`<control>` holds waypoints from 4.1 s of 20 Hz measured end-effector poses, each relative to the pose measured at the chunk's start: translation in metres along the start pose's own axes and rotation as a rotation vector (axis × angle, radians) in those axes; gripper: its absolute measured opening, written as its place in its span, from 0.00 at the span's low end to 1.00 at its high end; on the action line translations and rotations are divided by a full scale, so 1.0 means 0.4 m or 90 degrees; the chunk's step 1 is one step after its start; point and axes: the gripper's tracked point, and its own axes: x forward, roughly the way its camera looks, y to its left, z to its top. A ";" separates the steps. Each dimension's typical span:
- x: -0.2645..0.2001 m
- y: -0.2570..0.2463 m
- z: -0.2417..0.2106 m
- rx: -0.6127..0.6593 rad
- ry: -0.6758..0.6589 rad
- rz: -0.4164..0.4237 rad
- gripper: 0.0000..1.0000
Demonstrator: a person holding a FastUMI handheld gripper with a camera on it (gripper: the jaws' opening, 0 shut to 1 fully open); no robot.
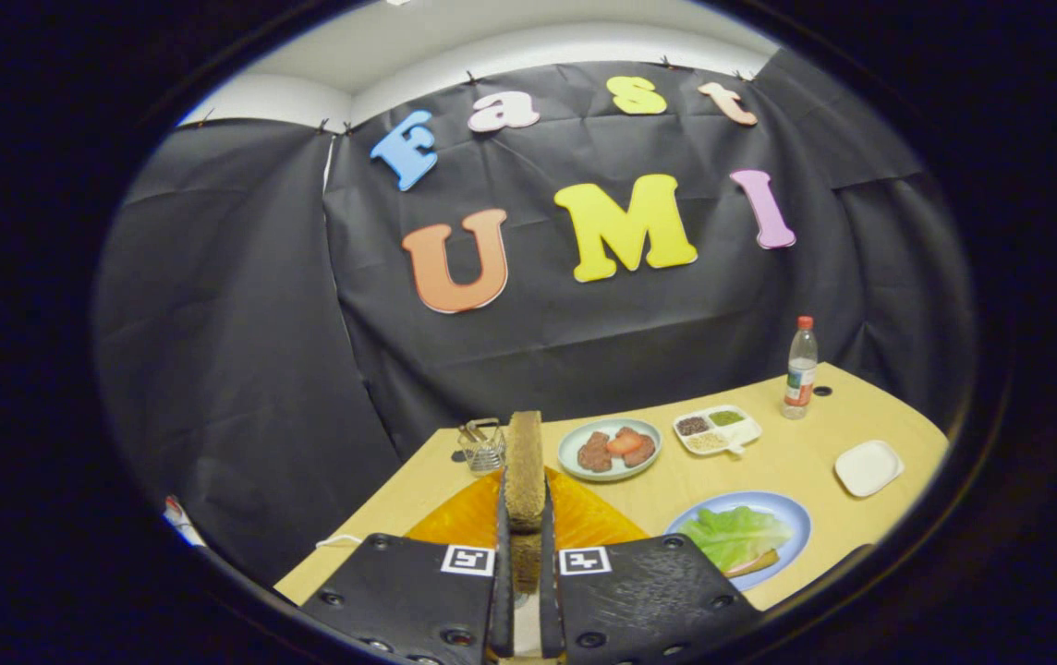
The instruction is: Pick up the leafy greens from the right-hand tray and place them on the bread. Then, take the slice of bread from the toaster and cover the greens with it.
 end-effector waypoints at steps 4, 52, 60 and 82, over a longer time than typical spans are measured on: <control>-0.023 -0.095 0.037 -0.010 -0.028 -0.033 0.11; -0.042 -0.674 -0.214 0.042 0.008 -0.182 0.87; -0.307 -0.611 -0.072 -0.083 -0.078 -0.163 0.96; -0.602 -0.510 -0.182 -0.088 -0.083 -0.153 0.96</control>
